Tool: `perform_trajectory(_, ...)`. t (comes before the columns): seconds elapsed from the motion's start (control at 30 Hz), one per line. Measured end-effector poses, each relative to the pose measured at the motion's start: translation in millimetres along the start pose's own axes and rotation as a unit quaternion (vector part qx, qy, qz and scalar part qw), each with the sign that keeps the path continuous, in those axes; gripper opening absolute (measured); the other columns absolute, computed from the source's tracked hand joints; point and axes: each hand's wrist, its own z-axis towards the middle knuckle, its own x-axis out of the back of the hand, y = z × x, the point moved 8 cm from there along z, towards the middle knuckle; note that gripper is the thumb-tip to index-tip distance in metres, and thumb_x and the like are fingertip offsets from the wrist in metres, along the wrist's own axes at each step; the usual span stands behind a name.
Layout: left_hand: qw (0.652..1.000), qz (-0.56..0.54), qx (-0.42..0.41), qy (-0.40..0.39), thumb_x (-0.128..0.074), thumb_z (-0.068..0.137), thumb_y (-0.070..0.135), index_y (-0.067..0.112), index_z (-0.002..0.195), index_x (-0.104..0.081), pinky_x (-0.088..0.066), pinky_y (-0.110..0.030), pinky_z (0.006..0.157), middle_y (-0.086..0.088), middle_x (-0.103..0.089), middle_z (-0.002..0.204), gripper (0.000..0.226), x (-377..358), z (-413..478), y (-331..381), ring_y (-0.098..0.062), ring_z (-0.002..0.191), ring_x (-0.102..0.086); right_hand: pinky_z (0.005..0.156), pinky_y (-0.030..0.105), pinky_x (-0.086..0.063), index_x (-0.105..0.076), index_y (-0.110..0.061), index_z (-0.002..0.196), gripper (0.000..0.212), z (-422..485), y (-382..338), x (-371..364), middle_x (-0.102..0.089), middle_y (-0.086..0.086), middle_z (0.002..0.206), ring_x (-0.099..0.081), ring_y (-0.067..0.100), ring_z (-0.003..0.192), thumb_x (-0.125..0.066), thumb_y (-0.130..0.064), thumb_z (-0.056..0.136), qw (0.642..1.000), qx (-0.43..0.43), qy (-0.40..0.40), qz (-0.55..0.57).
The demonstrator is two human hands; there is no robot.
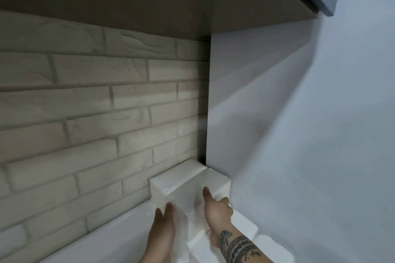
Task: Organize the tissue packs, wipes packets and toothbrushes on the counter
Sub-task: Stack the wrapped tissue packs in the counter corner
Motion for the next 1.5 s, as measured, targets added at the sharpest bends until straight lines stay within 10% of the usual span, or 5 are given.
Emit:
perform_trajectory(0.17, 0.999, -0.016, -0.019, -0.029, -0.05, 0.104, 0.031, 0.039, 0.142, -0.055, -0.052, -0.033, 0.078, 0.004, -0.059, 0.14, 0.039, 38, -43, 14, -0.024, 0.119, -0.062, 0.115, 0.048, -0.036, -0.025, -0.017, 0.162, 0.084, -54, -17, -2, -0.021, 0.008, 0.165, -0.034, 0.038, 0.145, -0.06, -0.045, 0.091, 0.998, 0.047, -0.034, -0.035)
perform_trajectory(0.5, 0.994, 0.044, -0.097, -0.022, -0.053, 0.099, 0.015, 0.024, 0.105, -0.074, -0.046, -0.023, 0.064, 0.001, -0.078, 0.101, 0.023, 195, -154, 5, -0.013, 0.076, -0.067, 0.086, 0.032, -0.049, -0.07, -0.016, 0.117, 0.021, -232, 4, -77, -0.068, 0.002, 0.116, -0.06, 0.016, 0.094, -0.064, -0.017, 0.097, 0.959, 0.16, -0.219, -0.088)
perform_trajectory(0.87, 0.972, 0.113, -0.102, 0.178, -0.061, 0.091, 0.015, 0.025, 0.103, -0.073, -0.052, -0.03, 0.084, -0.001, -0.076, 0.109, 0.02, 468, -265, -87, -0.025, 0.104, -0.07, 0.06, 0.025, -0.045, -0.069, -0.024, 0.09, 0.012, -456, 77, -237, -0.068, -0.005, 0.084, -0.055, 0.01, 0.067, -0.064, -0.015, 0.097, 0.892, 0.211, -0.374, -0.14)
perform_trajectory(1.23, 0.901, 0.233, -0.032, 0.364, -0.053, 0.09, 0.03, 0.025, 0.1, -0.072, -0.056, -0.035, 0.083, -0.004, -0.073, 0.105, 0.022, 634, -372, -168, -0.027, 0.095, -0.065, 0.08, 0.031, -0.056, -0.069, -0.022, 0.111, 0.016, -619, 152, -305, -0.07, 0.0, 0.112, -0.065, 0.015, 0.09, -0.067, -0.023, 0.095, 0.838, 0.221, -0.458, -0.197)
perform_trajectory(1.5, 0.851, 0.36, 0.291, 0.248, -0.081, 0.042, 0.076, 0.023, 0.15, -0.018, -0.044, -0.053, 0.103, -0.01, -0.028, 0.144, 0.137, 673, -416, -296, -0.042, 0.132, -0.038, 0.075, 0.023, -0.046, -0.062, -0.014, 0.132, 0.032, -689, 211, -330, -0.062, -0.003, 0.12, -0.06, 0.013, 0.097, -0.059, -0.023, 0.101, 0.792, 0.2, -0.515, -0.261)
